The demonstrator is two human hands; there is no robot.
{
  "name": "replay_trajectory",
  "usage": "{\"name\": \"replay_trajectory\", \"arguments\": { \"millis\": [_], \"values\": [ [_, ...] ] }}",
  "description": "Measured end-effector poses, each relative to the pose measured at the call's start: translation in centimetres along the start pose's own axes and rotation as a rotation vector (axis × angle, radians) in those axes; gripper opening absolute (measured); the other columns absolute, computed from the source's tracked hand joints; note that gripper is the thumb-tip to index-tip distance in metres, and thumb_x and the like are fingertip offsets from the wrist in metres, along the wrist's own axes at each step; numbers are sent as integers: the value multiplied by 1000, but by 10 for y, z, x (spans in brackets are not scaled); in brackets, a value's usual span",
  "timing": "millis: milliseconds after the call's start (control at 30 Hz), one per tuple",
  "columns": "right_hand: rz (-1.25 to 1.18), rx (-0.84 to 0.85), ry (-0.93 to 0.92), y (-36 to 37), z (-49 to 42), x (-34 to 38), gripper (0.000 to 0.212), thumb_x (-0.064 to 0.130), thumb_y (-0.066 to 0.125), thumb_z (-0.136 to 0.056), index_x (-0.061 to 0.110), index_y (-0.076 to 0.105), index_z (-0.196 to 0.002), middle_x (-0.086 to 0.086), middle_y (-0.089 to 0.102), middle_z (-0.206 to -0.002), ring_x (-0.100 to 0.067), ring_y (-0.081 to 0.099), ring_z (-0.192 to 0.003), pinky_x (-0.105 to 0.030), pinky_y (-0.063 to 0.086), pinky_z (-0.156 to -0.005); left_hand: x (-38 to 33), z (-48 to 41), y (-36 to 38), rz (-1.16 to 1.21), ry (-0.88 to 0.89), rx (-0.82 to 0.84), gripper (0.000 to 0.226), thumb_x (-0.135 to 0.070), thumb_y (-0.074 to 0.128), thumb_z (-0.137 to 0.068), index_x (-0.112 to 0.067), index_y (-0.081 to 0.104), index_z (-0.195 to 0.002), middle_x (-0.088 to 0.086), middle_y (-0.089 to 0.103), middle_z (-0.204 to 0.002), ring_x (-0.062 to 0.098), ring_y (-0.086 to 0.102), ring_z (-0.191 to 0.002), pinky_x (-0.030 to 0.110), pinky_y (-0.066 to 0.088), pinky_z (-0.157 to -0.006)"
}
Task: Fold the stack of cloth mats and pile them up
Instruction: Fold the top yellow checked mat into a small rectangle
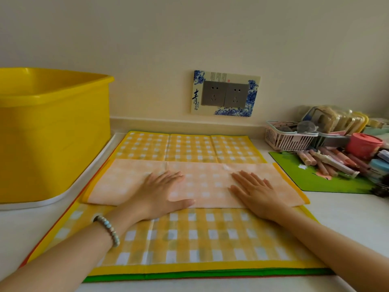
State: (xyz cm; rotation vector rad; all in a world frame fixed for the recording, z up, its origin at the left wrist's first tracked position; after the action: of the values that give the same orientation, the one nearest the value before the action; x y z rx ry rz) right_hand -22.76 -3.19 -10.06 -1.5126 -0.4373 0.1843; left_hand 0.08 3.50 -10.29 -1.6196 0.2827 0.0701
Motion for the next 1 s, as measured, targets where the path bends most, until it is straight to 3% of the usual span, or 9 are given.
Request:
{"name": "replay_trajectory", "arguments": {
  "millis": [200, 367, 533, 667, 800, 1000],
  "values": [
    [130, 2, 123, -13, 18, -67, 57, 58, 14, -95, 40, 2, -148, 12, -1, -158, -12, -4, -146, -36, -2, -118, 0, -1, 2, -10, 8, 0, 110, -98, 10, -55, -39, 13, -148, -20, 8, -156, 4, 2, -144, 38, 0, -115],
    [117, 35, 153, -18, 19, -76, 58, 57, 17, -96, 38, 4, -149, 10, -3, -158, -14, -5, -146, -39, -4, -117, 0, -2, 2, -9, 6, 3, 110, -98, 8, -55, -40, 13, -148, -20, 8, -156, 5, 3, -144, 40, 2, -117],
    [-35, -73, -36, -32, 16, -3, 58, 57, 20, -95, 35, 17, -148, 9, 4, -158, -12, 1, -146, -38, -1, -117, -3, -1, 1, -11, 1, 23, 109, -97, 7, -57, -38, 12, -149, -20, 6, -157, 3, 2, -143, 38, -2, -115],
    [28, 48, -252, -3, 18, 76, 51, 42, 24, -101, 32, 13, -149, 3, 2, -159, -19, 0, -146, -42, 4, -116, -7, 2, -2, -6, -4, 21, 110, -95, 8, -56, -36, 15, -148, -18, 10, -156, 4, 5, -143, 37, -1, -114],
    [-79, 15, -218, 3, 14, 90, 59, 59, 24, -95, 35, 15, -149, 9, 8, -158, -12, 2, -145, -36, -1, -118, -7, 3, -2, -18, -10, 22, 108, -95, 9, -60, -35, 15, -148, -18, 11, -156, 4, 5, -143, 36, -1, -115],
    [0, 89, -187, 15, 11, 86, 74, 75, 15, -83, 42, 2, -148, 12, -3, -158, -14, -9, -145, -44, -6, -117, -5, 5, 1, -17, -10, 52, 96, -86, 7, -65, -39, 10, -149, -18, 5, -157, 3, -3, -144, 35, -6, -114]
  ]
}}
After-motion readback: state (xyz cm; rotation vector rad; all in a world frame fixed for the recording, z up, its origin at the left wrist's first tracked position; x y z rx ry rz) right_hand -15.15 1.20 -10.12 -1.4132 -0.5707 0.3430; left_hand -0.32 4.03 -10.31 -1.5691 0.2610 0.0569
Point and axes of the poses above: each hand's wrist, its own z-axis away from the middle knuckle, its own y-axis out of the palm, x = y × z, the point moved 10 cm from there along -z, towards the middle knuckle
